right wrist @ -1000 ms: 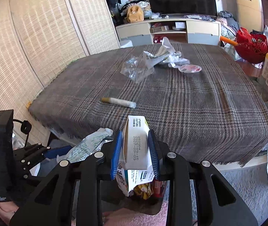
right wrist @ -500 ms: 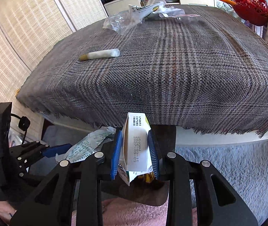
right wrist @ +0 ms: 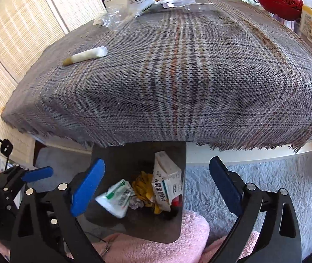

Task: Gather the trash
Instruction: 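Move both open tools back over the table toward the remaining trash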

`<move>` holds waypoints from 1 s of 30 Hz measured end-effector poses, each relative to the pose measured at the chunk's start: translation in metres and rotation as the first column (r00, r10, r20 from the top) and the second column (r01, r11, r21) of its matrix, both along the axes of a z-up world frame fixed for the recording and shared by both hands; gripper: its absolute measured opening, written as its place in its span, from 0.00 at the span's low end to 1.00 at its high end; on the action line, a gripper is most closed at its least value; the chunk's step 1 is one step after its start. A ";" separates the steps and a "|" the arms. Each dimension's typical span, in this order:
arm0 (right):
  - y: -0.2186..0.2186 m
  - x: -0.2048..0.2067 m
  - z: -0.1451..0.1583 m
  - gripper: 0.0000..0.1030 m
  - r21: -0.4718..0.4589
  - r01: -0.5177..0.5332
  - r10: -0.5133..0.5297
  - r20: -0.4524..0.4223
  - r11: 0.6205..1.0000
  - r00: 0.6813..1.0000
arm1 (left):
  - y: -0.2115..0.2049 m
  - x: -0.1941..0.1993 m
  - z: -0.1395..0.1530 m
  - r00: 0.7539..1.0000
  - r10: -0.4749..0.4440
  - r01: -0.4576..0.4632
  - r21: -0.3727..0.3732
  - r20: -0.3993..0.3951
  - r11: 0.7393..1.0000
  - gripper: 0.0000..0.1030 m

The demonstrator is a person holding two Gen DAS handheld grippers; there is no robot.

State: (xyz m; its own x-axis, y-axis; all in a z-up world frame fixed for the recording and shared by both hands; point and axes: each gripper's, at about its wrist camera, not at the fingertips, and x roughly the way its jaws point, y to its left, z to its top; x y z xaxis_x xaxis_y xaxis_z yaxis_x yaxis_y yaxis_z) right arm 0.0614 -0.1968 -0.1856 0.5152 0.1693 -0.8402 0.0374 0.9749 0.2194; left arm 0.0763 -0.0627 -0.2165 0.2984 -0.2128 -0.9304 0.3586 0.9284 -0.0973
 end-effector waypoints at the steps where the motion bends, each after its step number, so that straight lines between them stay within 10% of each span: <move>1: -0.001 0.000 -0.001 0.97 0.004 0.003 -0.003 -0.005 1.000 1.000 | 0.000 0.000 0.000 1.000 -0.001 0.001 0.000 0.001 1.000 0.92; 30: -0.079 0.041 0.067 0.97 0.060 0.089 -0.096 0.125 0.994 0.988 | -0.003 0.058 0.089 0.985 0.060 -0.040 -0.119 0.165 0.992 0.86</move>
